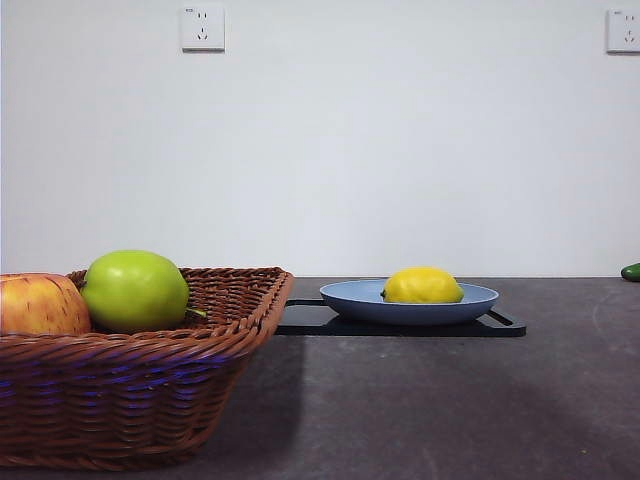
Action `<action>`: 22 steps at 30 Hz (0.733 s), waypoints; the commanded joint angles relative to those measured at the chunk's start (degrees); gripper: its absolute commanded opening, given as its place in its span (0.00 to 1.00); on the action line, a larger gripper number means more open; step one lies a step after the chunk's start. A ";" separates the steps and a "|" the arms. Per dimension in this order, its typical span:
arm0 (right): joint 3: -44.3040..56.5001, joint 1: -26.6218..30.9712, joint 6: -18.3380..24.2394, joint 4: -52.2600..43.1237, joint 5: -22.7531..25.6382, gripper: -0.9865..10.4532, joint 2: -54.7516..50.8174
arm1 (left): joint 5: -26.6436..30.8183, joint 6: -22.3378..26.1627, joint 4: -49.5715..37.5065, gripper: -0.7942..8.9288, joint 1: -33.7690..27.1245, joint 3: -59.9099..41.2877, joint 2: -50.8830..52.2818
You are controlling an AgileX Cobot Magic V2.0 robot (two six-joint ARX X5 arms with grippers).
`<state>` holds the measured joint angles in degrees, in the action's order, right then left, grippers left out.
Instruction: Take the lemon from the basket,put the lemon in the plate,hand out the plate
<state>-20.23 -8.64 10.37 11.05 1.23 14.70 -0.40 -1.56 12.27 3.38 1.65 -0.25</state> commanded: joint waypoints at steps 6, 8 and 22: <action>12.39 4.61 -1.42 -9.16 -5.99 0.09 -6.01 | 0.17 -0.35 -0.26 0.09 -0.09 -0.57 0.15; 14.21 5.29 -2.64 -9.20 -6.05 0.09 -7.21 | 0.17 -0.33 -0.26 0.09 -0.09 -0.57 0.15; 19.76 7.72 -7.23 -7.13 -5.57 0.09 -12.55 | 0.17 -0.33 -0.24 0.09 -0.09 -0.57 0.15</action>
<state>-0.80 -1.17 5.41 3.95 -4.51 2.37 -0.38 -1.56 12.27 3.38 1.65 -0.25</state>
